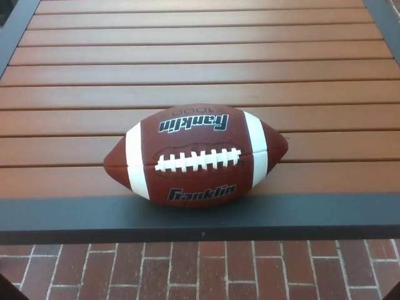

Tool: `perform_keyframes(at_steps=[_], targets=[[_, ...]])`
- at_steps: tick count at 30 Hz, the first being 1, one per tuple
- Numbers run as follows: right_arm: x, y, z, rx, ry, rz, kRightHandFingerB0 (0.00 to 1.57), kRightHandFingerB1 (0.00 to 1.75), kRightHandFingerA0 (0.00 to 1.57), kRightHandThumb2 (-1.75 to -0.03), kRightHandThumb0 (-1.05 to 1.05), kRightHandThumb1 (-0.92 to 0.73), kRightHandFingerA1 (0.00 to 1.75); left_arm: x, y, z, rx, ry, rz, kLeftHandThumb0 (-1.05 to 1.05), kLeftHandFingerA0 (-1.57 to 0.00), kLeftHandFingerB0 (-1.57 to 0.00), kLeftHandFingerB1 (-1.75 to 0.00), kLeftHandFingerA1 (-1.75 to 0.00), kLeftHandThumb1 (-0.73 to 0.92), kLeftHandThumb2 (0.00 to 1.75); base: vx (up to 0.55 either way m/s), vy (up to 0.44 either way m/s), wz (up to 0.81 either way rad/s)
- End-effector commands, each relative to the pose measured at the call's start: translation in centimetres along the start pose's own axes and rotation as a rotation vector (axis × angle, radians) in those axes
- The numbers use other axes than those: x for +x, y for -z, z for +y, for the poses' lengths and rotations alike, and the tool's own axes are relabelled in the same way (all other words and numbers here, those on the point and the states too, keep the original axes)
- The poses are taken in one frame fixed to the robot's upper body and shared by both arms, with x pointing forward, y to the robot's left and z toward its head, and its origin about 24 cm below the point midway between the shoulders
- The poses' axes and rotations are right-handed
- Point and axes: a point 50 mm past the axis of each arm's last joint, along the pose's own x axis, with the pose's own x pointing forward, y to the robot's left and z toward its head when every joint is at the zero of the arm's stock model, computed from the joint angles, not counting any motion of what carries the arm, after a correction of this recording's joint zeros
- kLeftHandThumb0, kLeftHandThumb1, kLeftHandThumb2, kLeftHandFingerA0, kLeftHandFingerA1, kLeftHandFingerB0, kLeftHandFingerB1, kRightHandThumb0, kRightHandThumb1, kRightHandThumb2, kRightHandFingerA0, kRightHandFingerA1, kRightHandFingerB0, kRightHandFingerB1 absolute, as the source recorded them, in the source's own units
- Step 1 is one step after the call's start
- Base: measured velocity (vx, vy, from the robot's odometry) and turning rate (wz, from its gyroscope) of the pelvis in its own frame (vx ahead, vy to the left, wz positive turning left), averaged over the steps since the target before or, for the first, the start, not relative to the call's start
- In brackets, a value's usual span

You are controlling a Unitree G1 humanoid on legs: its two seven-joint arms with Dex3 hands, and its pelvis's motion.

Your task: Pick up a football using both hands and turn around and walk towards another desk and put it on the desk

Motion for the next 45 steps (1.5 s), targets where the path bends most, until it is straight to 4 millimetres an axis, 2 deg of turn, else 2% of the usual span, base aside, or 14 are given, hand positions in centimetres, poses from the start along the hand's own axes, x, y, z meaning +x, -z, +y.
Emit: perform_keyframes(at_steps=[1, 10, 14, 18, 21, 22, 25, 27, 28, 35, 37, 40, 41, 45], targets=[[0.2, -0.5, -1.1, 0.059, 0.068, -0.055, 0.52, 0.40, 0.90, -0.61, -0.18, -0.65, 0.51, -0.1, -1.4, 0.9, -0.034, -0.039, -0.127, -0.09, -0.95, -0.78, -0.55, -0.60, 0.65, 0.60, 0.00, 0.000, 0.00], [0.6, -2.0, -3.6, 0.197, 0.189, -0.064, 0.49, 0.38, 0.85, -0.60, -0.16, -0.66, 0.53, 0.0, -2.7, 3.1, -0.221, -0.126, -0.138, 0.01, -0.91, -0.74, -0.60, -0.64, 0.62, 0.68, 0.00, 0.000, 0.00], [0.1, -2.8, -7.8, 0.311, 0.324, -0.069, 0.38, 0.35, 0.62, -0.58, -0.25, -0.60, 0.53, -0.3, -3.9, 7.0, -0.314, -0.210, -0.179, -0.16, -0.82, -0.73, -0.58, -0.65, 0.59, 0.57, 0.00, 0.000, 0.00], [-2.2, -2.9, -10.9, 0.350, 0.353, -0.060, 0.29, 0.31, 0.47, -0.59, -0.27, -0.66, 0.51, -1.3, -4.6, 9.4, -0.326, -0.210, -0.224, -0.17, -0.87, -0.74, -0.56, -0.66, 0.64, 0.58, 0.00, 0.000, 0.00], [-4.5, -4.0, -12.2, 0.300, 0.285, -0.102, 0.27, 0.32, 0.49, -0.62, -0.49, -0.76, 0.47, -2.1, -5.5, 10.3, -0.306, -0.194, -0.270, 0.05, -0.87, -0.78, -0.59, -0.68, 0.61, 0.86, 0.00, 0.000, 0.00], [-5.5, -4.9, -12.9, 0.264, 0.229, -0.104, 0.13, 0.42, 0.40, -0.93, -0.66, -0.66, 0.53, -2.6, -6.2, 10.6, -0.255, -0.170, -0.299, 0.07, -0.90, -0.84, -0.60, -0.70, 0.59, 0.94, 0.00, 0.000, 0.00], [-7.8, -6.9, -13.5, 0.236, 0.144, -0.142, 0.13, 0.42, 0.27, -0.91, -0.66, -0.64, 0.53, -4.0, -7.7, 10.8, -0.165, -0.105, -0.352, 0.08, -0.89, -0.86, -0.58, -0.65, 0.52, 0.99, 0.00, 0.000, 0.00], [-8.8, -7.8, -13.5, 0.211, 0.136, -0.173, 0.15, 0.43, 0.29, -0.93, -0.68, -0.63, 0.53, -4.9, -8.6, 10.8, -0.144, -0.064, -0.378, 0.09, -0.88, -0.85, -0.57, -0.64, 0.53, 1.00, 0.00, 0.000, 0.00], [-9.6, -8.7, -13.5, 0.187, 0.143, -0.214, 0.25, 0.32, 0.43, -0.63, -0.66, -0.77, 0.42, -5.6, -9.2, 10.9, -0.143, -0.024, -0.407, 0.11, -0.89, -0.86, -0.58, -0.66, 0.55, 1.04, 0.00, 0.000, 0.00], [-12.6, -12.8, -14.3, 0.185, 0.220, -0.375, 0.34, 0.35, 0.55, -0.63, -0.62, -0.76, 0.43, -8.0, -12.0, 11.7, -0.082, 0.100, -0.499, 0.04, -0.98, -0.91, -0.59, -0.65, 0.58, 0.97, 0.00, 0.000, 0.00], [-14.0, -16.0, -14.7, 0.210, 0.248, -0.528, 0.30, 0.49, 0.59, -0.92, -0.60, -0.62, 0.59, -9.2, -15.1, 12.7, -0.125, 0.137, -0.580, 0.05, -0.96, -0.89, -0.60, -0.70, 0.52, 0.99, 0.00, 0.000, 0.00], [-14.7, -17.9, -14.3, 0.183, 0.272, -0.605, 0.36, 0.51, 0.62, -0.93, -0.56, -0.61, 0.59, -10.4, -17.4, 13.1, -0.217, 0.172, -0.653, 0.04, -0.93, -0.89, -0.62, -0.71, 0.52, 0.96, 0.00, 0.000, 0.00], [-15.0, -18.3, -14.2, 0.189, 0.275, -0.626, 0.44, 0.36, 0.72, -0.63, -0.51, -0.73, 0.42, -10.6, -18.2, 12.9, -0.226, 0.182, -0.668, 0.01, -0.92, -0.90, -0.63, -0.73, 0.54, 0.92, 0.00, 0.000, 0.00], [-15.7, -21.5, -12.7, 0.176, 0.249, -0.751, 0.48, 0.37, 0.75, -0.62, -0.50, -0.71, 0.43, -11.7, -22.2, 12.9, -0.172, 0.177, -0.783, 0.03, -0.98, -0.94, -0.60, -0.69, 0.46, 1.04, 0.00, 0.000, 0.00]])
